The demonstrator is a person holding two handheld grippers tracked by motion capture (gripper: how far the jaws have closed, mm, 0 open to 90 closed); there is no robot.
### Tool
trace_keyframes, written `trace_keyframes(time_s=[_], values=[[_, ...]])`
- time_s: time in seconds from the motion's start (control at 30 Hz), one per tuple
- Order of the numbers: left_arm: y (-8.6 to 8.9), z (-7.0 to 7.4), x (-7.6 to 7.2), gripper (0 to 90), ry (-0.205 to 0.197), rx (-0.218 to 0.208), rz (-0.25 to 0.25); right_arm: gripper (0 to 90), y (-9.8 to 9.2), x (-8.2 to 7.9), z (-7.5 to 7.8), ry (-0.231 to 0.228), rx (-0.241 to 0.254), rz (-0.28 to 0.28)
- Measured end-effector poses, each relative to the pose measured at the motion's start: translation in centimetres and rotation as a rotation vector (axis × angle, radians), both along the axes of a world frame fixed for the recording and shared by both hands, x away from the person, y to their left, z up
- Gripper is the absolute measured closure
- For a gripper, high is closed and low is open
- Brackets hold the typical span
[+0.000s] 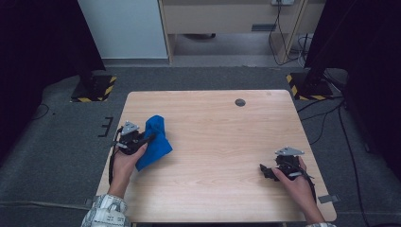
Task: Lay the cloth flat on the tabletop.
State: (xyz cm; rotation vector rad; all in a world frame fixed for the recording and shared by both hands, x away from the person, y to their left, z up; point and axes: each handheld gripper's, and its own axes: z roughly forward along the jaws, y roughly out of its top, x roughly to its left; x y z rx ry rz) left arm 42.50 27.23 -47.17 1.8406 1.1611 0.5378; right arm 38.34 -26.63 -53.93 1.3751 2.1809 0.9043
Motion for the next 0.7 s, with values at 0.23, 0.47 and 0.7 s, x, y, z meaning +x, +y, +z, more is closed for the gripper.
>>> trace_keyframes(time_s=[0.23,0.47,0.7], values=[[-2.5,0.8,-0.2,68.4,-0.021,0.009,-0.053,1.2,0.0,0.0,0.0,0.000,0.000,0.000],[-5.6,1.1,-0.4,68.3,-0.031,0.029,-0.111,1.1,0.0,0.0,0.0,0.001,0.001,0.001],[-8.8,1.3,-0.3,68.3,-0.036,0.053,-0.174,1.1,0.0,0.0,0.0,0.002,0.001,0.001]])
